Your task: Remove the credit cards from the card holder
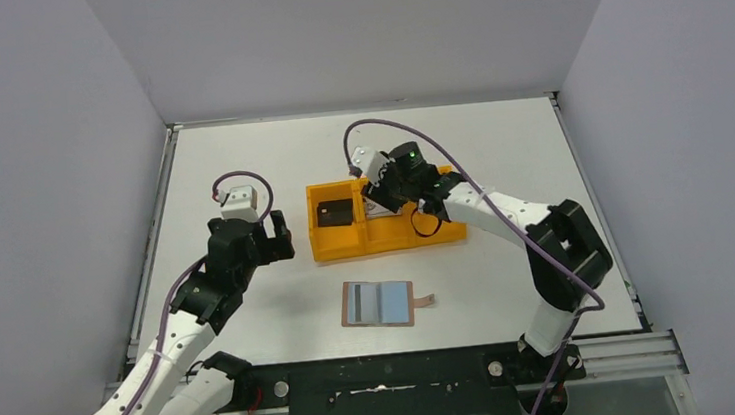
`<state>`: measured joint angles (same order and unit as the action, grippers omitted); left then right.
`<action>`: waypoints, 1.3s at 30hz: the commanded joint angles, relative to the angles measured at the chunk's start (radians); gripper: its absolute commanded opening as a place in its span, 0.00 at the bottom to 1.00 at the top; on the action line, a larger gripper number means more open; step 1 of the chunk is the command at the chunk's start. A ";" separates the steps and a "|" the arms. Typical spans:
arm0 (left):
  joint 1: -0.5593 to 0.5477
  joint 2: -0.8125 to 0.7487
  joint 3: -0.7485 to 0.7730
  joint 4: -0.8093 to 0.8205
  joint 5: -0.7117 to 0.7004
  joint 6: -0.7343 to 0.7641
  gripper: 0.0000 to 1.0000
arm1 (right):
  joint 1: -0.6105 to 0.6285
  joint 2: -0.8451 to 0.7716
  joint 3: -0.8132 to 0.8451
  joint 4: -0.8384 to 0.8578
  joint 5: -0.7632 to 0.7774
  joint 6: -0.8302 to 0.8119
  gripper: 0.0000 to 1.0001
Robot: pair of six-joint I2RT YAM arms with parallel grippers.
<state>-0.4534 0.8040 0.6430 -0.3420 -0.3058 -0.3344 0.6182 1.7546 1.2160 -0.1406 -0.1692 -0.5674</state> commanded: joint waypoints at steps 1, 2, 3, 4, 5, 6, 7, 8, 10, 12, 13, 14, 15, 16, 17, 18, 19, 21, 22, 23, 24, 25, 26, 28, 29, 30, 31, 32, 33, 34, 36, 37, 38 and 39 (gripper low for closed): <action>0.013 0.004 0.028 0.034 0.029 0.008 0.91 | 0.008 -0.164 -0.033 0.125 0.151 0.468 0.50; 0.014 0.007 0.029 0.035 0.032 0.008 0.91 | 0.003 -0.164 -0.013 0.082 0.174 0.647 0.48; 0.017 0.008 0.028 0.036 0.036 0.008 0.91 | -0.006 -0.157 0.012 0.020 0.175 0.759 0.45; 0.019 0.010 0.029 0.036 0.042 0.008 0.91 | -0.011 -0.143 0.037 -0.040 0.156 0.856 0.43; 0.021 0.012 0.030 0.036 0.044 0.008 0.91 | -0.014 -0.124 0.057 -0.096 0.133 0.930 0.40; 0.023 0.014 0.030 0.036 0.045 0.008 0.90 | -0.012 -0.104 0.070 -0.135 0.113 0.995 0.37; 0.024 0.016 0.030 0.036 0.049 0.008 0.91 | -0.006 -0.085 0.073 -0.156 0.098 1.058 0.34; 0.026 0.019 0.030 0.037 0.054 0.008 0.91 | 0.003 -0.069 0.069 -0.162 0.096 1.109 0.32; 0.031 0.024 0.030 0.041 0.066 0.008 0.91 | 0.025 -0.046 0.055 -0.143 0.101 1.163 0.29; 0.033 0.029 0.027 0.042 0.093 0.007 0.91 | 0.051 -0.022 0.060 -0.144 0.160 1.192 0.27; 0.034 0.032 0.024 0.048 0.109 0.006 0.91 | 0.059 -0.005 0.071 -0.163 0.174 1.209 0.25; 0.035 0.035 0.022 0.053 0.122 0.007 0.91 | 0.063 0.012 0.080 -0.172 0.181 1.219 0.24; 0.035 0.041 0.022 0.056 0.131 0.008 0.90 | 0.066 0.026 0.086 -0.177 0.190 1.225 0.23; 0.035 0.047 0.024 0.054 0.134 0.007 0.91 | 0.070 0.039 0.090 -0.179 0.204 1.229 0.22; 0.035 0.052 0.025 0.053 0.138 0.007 0.90 | 0.073 0.052 0.094 -0.185 0.228 1.237 0.21; 0.036 0.057 0.028 0.050 0.136 0.008 0.91 | 0.075 0.069 0.101 -0.202 0.253 1.247 0.19; 0.036 0.060 0.030 0.047 0.135 0.008 0.90 | 0.077 0.081 0.111 -0.222 0.282 1.259 0.19; 0.037 0.063 0.031 0.047 0.132 0.008 0.91 | 0.082 0.108 0.126 -0.262 0.327 1.283 0.19; 0.037 0.062 0.030 0.048 0.133 0.008 0.91 | 0.084 0.119 0.129 -0.264 0.336 1.287 0.19; 0.038 0.060 0.030 0.047 0.132 0.008 0.91 | 0.084 0.132 0.133 -0.266 0.340 1.290 0.19; 0.039 0.060 0.029 0.047 0.131 0.009 0.91 | 0.085 0.145 0.140 -0.272 0.342 1.295 0.19; 0.041 0.060 0.029 0.049 0.129 0.009 0.91 | 0.084 0.161 0.149 -0.273 0.347 1.295 0.19; 0.041 0.060 0.030 0.047 0.128 0.009 0.91 | 0.086 0.177 0.158 -0.272 0.350 1.292 0.19; 0.041 0.063 0.030 0.047 0.131 0.009 0.91 | 0.086 0.208 0.182 -0.269 0.360 1.285 0.18; 0.042 0.063 0.030 0.048 0.132 0.010 0.91 | 0.085 0.224 0.194 -0.270 0.366 1.283 0.18; 0.042 0.064 0.030 0.047 0.133 0.011 0.91 | 0.086 0.245 0.209 -0.274 0.375 1.280 0.18; 0.043 0.065 0.031 0.047 0.132 0.011 0.91 | 0.085 0.257 0.223 -0.283 0.395 1.283 0.18; 0.044 0.064 0.031 0.047 0.132 0.011 0.91 | 0.088 0.265 0.233 -0.287 0.422 1.286 0.18; 0.044 0.065 0.032 0.047 0.132 0.011 0.91 | 0.090 0.269 0.236 -0.283 0.453 1.286 0.19; 0.045 0.065 0.031 0.047 0.132 0.011 0.91 | 0.092 0.272 0.237 -0.276 0.477 1.287 0.20; 0.045 0.066 0.031 0.047 0.136 0.011 0.91 | 0.093 0.280 0.225 -0.245 0.494 1.286 0.26; 0.045 0.067 0.031 0.047 0.136 0.011 0.91 | 0.094 0.288 0.227 -0.242 0.504 1.285 0.29; 0.045 0.067 0.030 0.046 0.137 0.011 0.91 | 0.096 0.298 0.230 -0.245 0.520 1.288 0.31; 0.045 0.066 0.031 0.046 0.138 0.011 0.91 | 0.099 0.305 0.230 -0.245 0.531 1.292 0.33</action>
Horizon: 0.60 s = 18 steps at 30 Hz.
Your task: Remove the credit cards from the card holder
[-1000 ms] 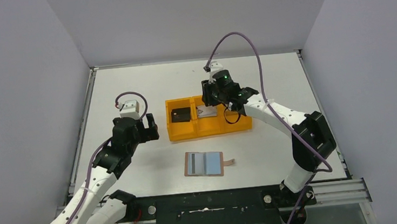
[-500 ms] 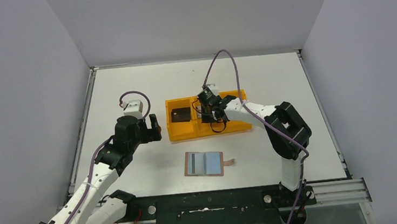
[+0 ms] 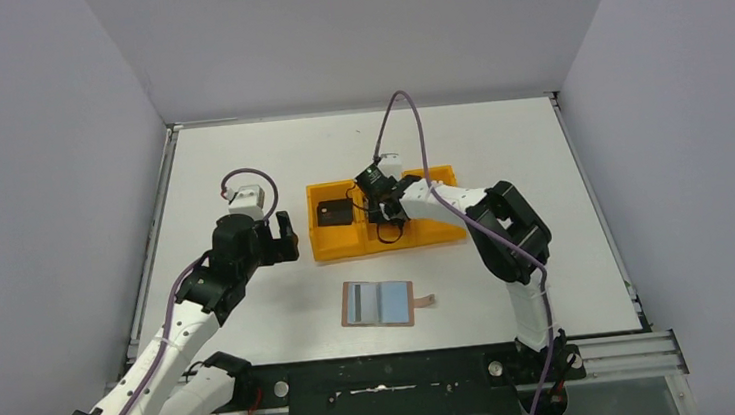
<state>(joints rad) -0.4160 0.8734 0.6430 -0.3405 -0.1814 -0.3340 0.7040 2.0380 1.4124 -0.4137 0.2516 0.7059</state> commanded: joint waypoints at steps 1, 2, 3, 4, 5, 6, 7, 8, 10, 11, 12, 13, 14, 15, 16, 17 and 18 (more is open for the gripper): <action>0.008 -0.003 0.032 0.044 0.013 0.010 0.91 | 0.015 0.025 0.028 0.037 0.118 0.018 0.35; 0.008 -0.004 0.031 0.045 0.014 0.010 0.91 | 0.017 0.027 0.016 0.058 0.122 0.015 0.38; 0.008 -0.004 0.031 0.045 0.014 0.010 0.91 | 0.018 0.030 0.004 0.076 0.125 0.015 0.39; 0.008 -0.004 0.031 0.046 0.013 0.010 0.91 | 0.020 0.031 -0.007 0.094 0.134 0.015 0.41; 0.008 -0.004 0.030 0.045 0.013 0.010 0.90 | 0.024 0.030 -0.018 0.114 0.143 0.012 0.42; 0.008 -0.003 0.031 0.045 0.014 0.010 0.90 | 0.028 0.029 -0.030 0.137 0.147 0.007 0.44; 0.008 -0.003 0.031 0.046 0.015 0.010 0.91 | 0.030 0.027 -0.039 0.157 0.150 0.005 0.47; 0.008 -0.002 0.030 0.045 0.015 0.010 0.91 | 0.031 0.024 -0.047 0.175 0.145 0.002 0.50; 0.008 0.000 0.032 0.045 0.015 0.011 0.91 | 0.033 0.025 -0.050 0.183 0.142 0.002 0.52; 0.008 -0.001 0.032 0.045 0.016 0.011 0.91 | 0.034 0.024 -0.046 0.177 0.145 0.009 0.52; 0.008 0.000 0.032 0.045 0.015 0.011 0.90 | 0.033 0.023 -0.042 0.169 0.144 0.015 0.52; 0.008 0.001 0.031 0.045 0.014 0.012 0.90 | 0.032 0.019 -0.037 0.153 0.140 0.024 0.53; 0.008 0.000 0.032 0.044 0.014 0.012 0.91 | 0.028 0.015 -0.032 0.139 0.138 0.036 0.55; 0.008 0.000 0.032 0.044 0.016 0.012 0.90 | 0.025 0.006 -0.032 0.132 0.136 0.042 0.56; 0.008 0.001 0.030 0.046 0.017 0.012 0.90 | 0.022 -0.005 -0.033 0.128 0.127 0.048 0.58; 0.008 0.001 0.030 0.046 0.019 0.012 0.91 | 0.015 -0.017 -0.035 0.124 0.110 0.058 0.60; 0.008 0.001 0.030 0.047 0.019 0.012 0.91 | 0.010 -0.026 -0.033 0.121 0.087 0.062 0.60</action>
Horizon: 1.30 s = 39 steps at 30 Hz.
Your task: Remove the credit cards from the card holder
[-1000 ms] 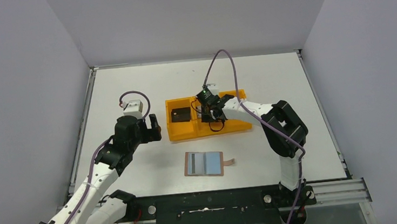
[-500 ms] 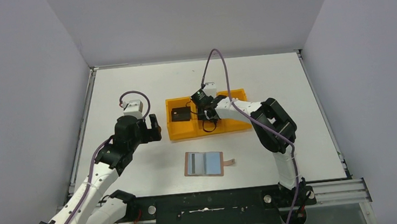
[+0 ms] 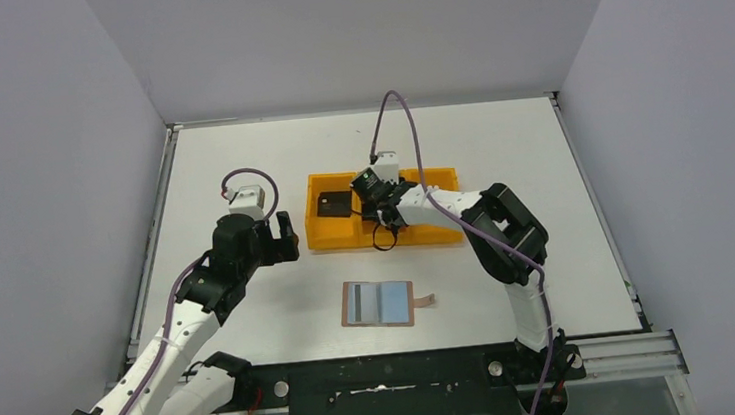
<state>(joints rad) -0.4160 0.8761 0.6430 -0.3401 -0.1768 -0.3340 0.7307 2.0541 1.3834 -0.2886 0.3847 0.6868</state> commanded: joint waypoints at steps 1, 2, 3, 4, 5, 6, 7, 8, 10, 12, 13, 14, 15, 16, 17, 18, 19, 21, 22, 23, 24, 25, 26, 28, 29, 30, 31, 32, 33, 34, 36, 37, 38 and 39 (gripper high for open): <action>0.009 0.000 0.030 0.046 0.016 0.012 0.91 | -0.018 -0.055 -0.002 -0.006 -0.057 0.080 0.60; 0.009 0.001 0.031 0.046 0.019 0.012 0.91 | -0.018 -0.069 -0.002 -0.001 -0.065 0.072 0.60; 0.009 0.001 0.030 0.046 0.021 0.012 0.91 | -0.018 -0.083 -0.005 0.012 -0.088 0.059 0.60; 0.009 0.001 0.031 0.046 0.022 0.013 0.90 | -0.018 -0.098 -0.006 0.021 -0.104 0.050 0.60; 0.010 0.001 0.031 0.046 0.021 0.013 0.91 | -0.016 -0.115 -0.005 0.017 -0.108 0.046 0.60; 0.010 0.001 0.032 0.047 0.020 0.013 0.91 | -0.016 -0.127 -0.007 0.017 -0.112 0.039 0.60; 0.010 -0.001 0.032 0.046 0.020 0.013 0.91 | -0.017 -0.140 -0.007 0.016 -0.119 0.032 0.60; 0.010 -0.001 0.032 0.045 0.020 0.012 0.90 | -0.017 -0.151 -0.010 0.013 -0.124 0.023 0.60; 0.009 0.000 0.032 0.045 0.020 0.013 0.91 | -0.016 -0.169 -0.015 0.013 -0.137 0.005 0.60; 0.009 0.000 0.032 0.046 0.021 0.012 0.91 | -0.015 -0.183 -0.021 0.008 -0.139 -0.010 0.60; 0.009 0.001 0.032 0.047 0.023 0.012 0.90 | -0.013 -0.189 -0.023 0.005 -0.141 -0.017 0.60; 0.009 0.001 0.032 0.046 0.023 0.012 0.91 | -0.010 -0.193 -0.025 0.004 -0.141 -0.025 0.60; 0.009 0.001 0.032 0.046 0.026 0.013 0.91 | -0.009 -0.194 -0.025 -0.002 -0.132 -0.032 0.60; 0.010 0.003 0.032 0.047 0.025 0.013 0.91 | -0.006 -0.190 -0.020 -0.012 -0.121 -0.040 0.60; 0.010 0.003 0.032 0.047 0.026 0.012 0.91 | -0.003 -0.183 -0.009 -0.031 -0.112 -0.044 0.60; 0.010 0.003 0.032 0.046 0.026 0.012 0.91 | -0.002 -0.174 -0.005 -0.038 -0.109 -0.044 0.60; 0.009 0.002 0.032 0.046 0.026 0.012 0.90 | -0.002 -0.167 -0.005 -0.040 -0.111 -0.044 0.60; 0.009 0.002 0.032 0.045 0.026 0.013 0.91 | -0.002 -0.149 -0.011 -0.042 -0.114 -0.043 0.60; 0.009 0.002 0.032 0.045 0.025 0.012 0.91 | -0.001 -0.139 -0.014 -0.045 -0.114 -0.039 0.60; 0.009 0.004 0.033 0.045 0.024 0.013 0.91 | -0.001 -0.130 -0.018 -0.046 -0.114 -0.037 0.60; 0.009 0.004 0.032 0.044 0.022 0.012 0.91 | -0.001 -0.124 -0.025 -0.043 -0.110 -0.037 0.60; 0.009 0.003 0.033 0.044 0.021 0.011 0.90 | -0.001 -0.121 -0.037 -0.033 -0.108 -0.039 0.60; 0.009 0.003 0.033 0.043 0.020 0.013 0.91 | -0.001 -0.118 -0.048 -0.024 -0.109 -0.039 0.60; 0.010 0.004 0.034 0.043 0.020 0.013 0.91 | -0.004 -0.108 -0.058 -0.018 -0.117 -0.042 0.60; 0.010 0.006 0.034 0.043 0.021 0.013 0.91 | -0.005 -0.101 -0.056 -0.021 -0.119 -0.042 0.60; 0.010 0.006 0.034 0.044 0.022 0.012 0.91 | -0.005 -0.092 -0.051 -0.030 -0.121 -0.038 0.61; 0.010 0.008 0.034 0.044 0.021 0.012 0.91 | -0.006 -0.081 -0.045 -0.041 -0.126 -0.033 0.61; 0.011 0.009 0.033 0.044 0.022 0.012 0.91 | -0.003 -0.075 -0.040 -0.051 -0.122 -0.028 0.61; 0.011 0.009 0.033 0.043 0.021 0.012 0.90 | 0.000 -0.071 -0.036 -0.056 -0.118 -0.021 0.61; 0.010 0.009 0.033 0.043 0.023 0.012 0.91 | 0.002 -0.067 -0.034 -0.059 -0.114 -0.017 0.61; 0.011 0.010 0.034 0.042 0.022 0.012 0.91 | 0.006 -0.061 -0.032 -0.056 -0.100 -0.013 0.46; 0.011 0.009 0.034 0.042 0.023 0.012 0.91 | 0.007 -0.057 -0.028 -0.060 -0.092 -0.011 0.42; 0.010 0.009 0.035 0.042 0.023 0.012 0.91 | 0.010 -0.053 -0.015 -0.073 -0.081 -0.010 0.41; 0.011 0.009 0.035 0.041 0.023 0.012 0.91 | 0.015 -0.051 -0.003 -0.086 -0.065 -0.010 0.42</action>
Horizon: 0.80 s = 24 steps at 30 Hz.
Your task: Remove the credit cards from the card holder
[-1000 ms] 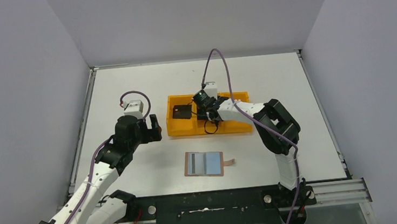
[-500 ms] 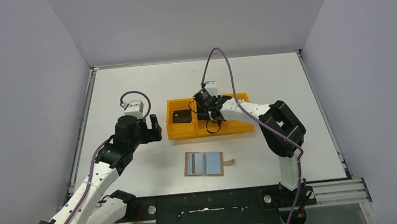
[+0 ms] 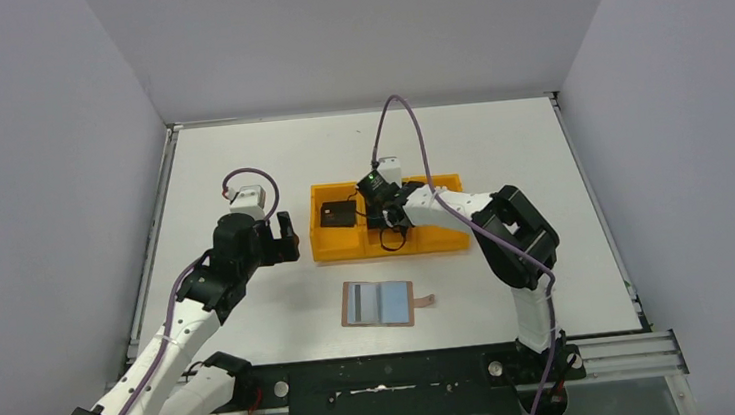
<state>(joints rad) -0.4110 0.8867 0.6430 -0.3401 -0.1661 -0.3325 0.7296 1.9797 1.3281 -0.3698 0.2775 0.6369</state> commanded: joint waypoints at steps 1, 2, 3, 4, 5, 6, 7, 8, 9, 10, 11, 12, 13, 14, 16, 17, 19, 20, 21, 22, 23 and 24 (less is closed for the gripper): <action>0.006 -0.002 0.033 0.041 0.011 0.010 0.91 | 0.022 0.021 0.060 -0.017 0.059 0.038 0.41; 0.006 -0.002 0.035 0.041 0.010 0.010 0.91 | 0.028 0.017 0.061 -0.019 0.073 0.034 0.38; 0.006 -0.003 0.034 0.041 0.011 0.010 0.91 | 0.030 0.010 0.063 -0.019 0.081 0.031 0.38; 0.006 -0.003 0.035 0.041 0.011 0.010 0.91 | 0.033 0.004 0.067 -0.023 0.087 0.029 0.37; 0.006 -0.005 0.034 0.042 0.011 0.010 0.91 | 0.034 -0.001 0.071 -0.029 0.095 0.027 0.36; 0.006 -0.006 0.033 0.042 0.011 0.010 0.91 | 0.035 -0.006 0.077 -0.037 0.105 0.027 0.35; 0.006 -0.006 0.033 0.044 0.013 0.010 0.91 | 0.037 -0.009 0.084 -0.045 0.114 0.025 0.32; 0.006 -0.005 0.033 0.044 0.012 0.010 0.90 | 0.037 -0.012 0.088 -0.048 0.119 0.022 0.30; 0.006 -0.005 0.033 0.043 0.012 0.010 0.91 | 0.037 -0.015 0.091 -0.050 0.120 0.020 0.29; 0.006 -0.005 0.033 0.043 0.012 0.010 0.90 | 0.037 -0.017 0.094 -0.055 0.122 0.021 0.29; 0.006 -0.005 0.033 0.043 0.013 0.010 0.91 | 0.039 -0.021 0.096 -0.059 0.127 0.021 0.29; 0.006 -0.005 0.034 0.043 0.015 0.010 0.90 | 0.041 -0.024 0.098 -0.061 0.131 0.022 0.29; 0.006 -0.006 0.033 0.044 0.015 0.010 0.91 | 0.043 -0.028 0.102 -0.068 0.137 0.023 0.30; 0.006 -0.006 0.033 0.044 0.016 0.010 0.90 | 0.043 -0.037 0.109 -0.076 0.144 0.022 0.30; 0.006 -0.009 0.033 0.043 0.014 0.011 0.91 | 0.047 -0.052 0.141 -0.114 0.149 0.021 0.31; 0.006 -0.009 0.033 0.041 0.013 0.010 0.91 | 0.052 -0.066 0.169 -0.141 0.162 0.020 0.33; 0.006 -0.009 0.034 0.041 0.011 0.010 0.91 | 0.068 -0.104 0.202 -0.176 0.195 0.008 0.36; 0.006 -0.010 0.035 0.041 0.009 0.010 0.91 | 0.077 -0.127 0.209 -0.188 0.212 0.004 0.39; 0.006 -0.010 0.035 0.040 0.007 0.010 0.90 | 0.088 -0.153 0.211 -0.198 0.221 0.000 0.41; 0.006 -0.009 0.036 0.038 0.006 0.010 0.90 | 0.095 -0.180 0.205 -0.205 0.220 0.002 0.42; 0.006 -0.012 0.036 0.037 0.004 0.010 0.91 | 0.104 -0.207 0.186 -0.205 0.213 0.008 0.43; 0.006 -0.012 0.036 0.037 0.001 0.010 0.91 | 0.118 -0.239 0.154 -0.197 0.203 0.019 0.45</action>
<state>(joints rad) -0.4103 0.8867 0.6430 -0.3405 -0.1631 -0.3325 0.7986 1.9198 1.4815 -0.5419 0.4232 0.6472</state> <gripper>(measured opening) 0.905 0.427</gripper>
